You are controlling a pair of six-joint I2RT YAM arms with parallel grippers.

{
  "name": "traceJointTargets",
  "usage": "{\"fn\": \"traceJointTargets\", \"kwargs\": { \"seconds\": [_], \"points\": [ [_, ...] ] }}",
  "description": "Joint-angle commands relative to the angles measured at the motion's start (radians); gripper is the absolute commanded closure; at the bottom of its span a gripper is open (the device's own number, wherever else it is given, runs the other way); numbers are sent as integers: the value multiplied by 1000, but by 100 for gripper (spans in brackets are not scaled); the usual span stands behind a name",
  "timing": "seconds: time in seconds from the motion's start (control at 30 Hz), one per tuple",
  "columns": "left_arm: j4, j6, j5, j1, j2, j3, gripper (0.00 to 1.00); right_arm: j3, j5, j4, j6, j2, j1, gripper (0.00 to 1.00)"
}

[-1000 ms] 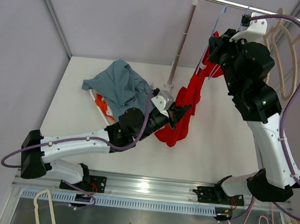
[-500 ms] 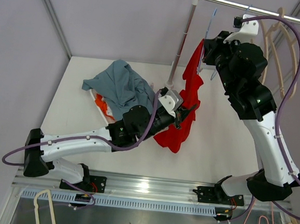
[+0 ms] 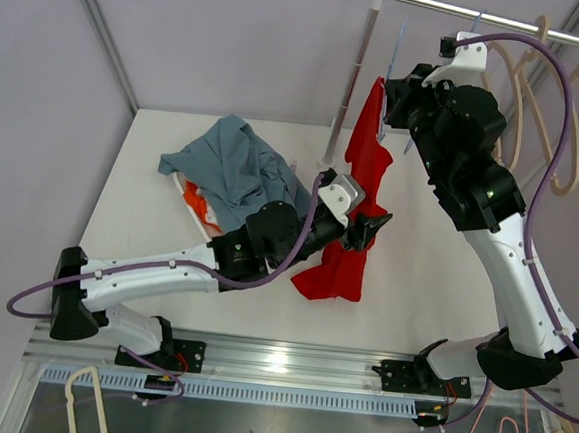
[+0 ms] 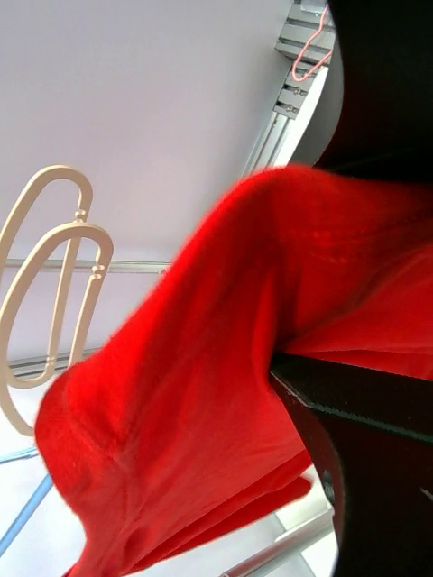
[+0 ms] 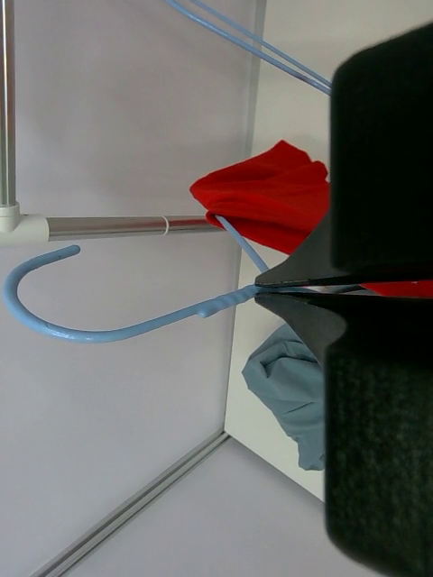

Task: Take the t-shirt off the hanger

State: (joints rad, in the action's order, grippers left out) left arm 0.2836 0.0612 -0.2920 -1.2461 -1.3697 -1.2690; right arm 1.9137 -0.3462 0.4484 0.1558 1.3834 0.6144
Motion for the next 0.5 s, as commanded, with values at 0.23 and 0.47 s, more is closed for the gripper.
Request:
{"fn": "traceJointTargets", "kwargs": {
  "seconds": [0.23, 0.47],
  "points": [
    [-12, -15, -70, -27, 11, -55, 22, 28, 16, -80, -13, -37, 7, 100],
    [100, 137, -380, -101, -46, -102, 20, 25, -8, -82, -13, -32, 13, 100]
  ]
}}
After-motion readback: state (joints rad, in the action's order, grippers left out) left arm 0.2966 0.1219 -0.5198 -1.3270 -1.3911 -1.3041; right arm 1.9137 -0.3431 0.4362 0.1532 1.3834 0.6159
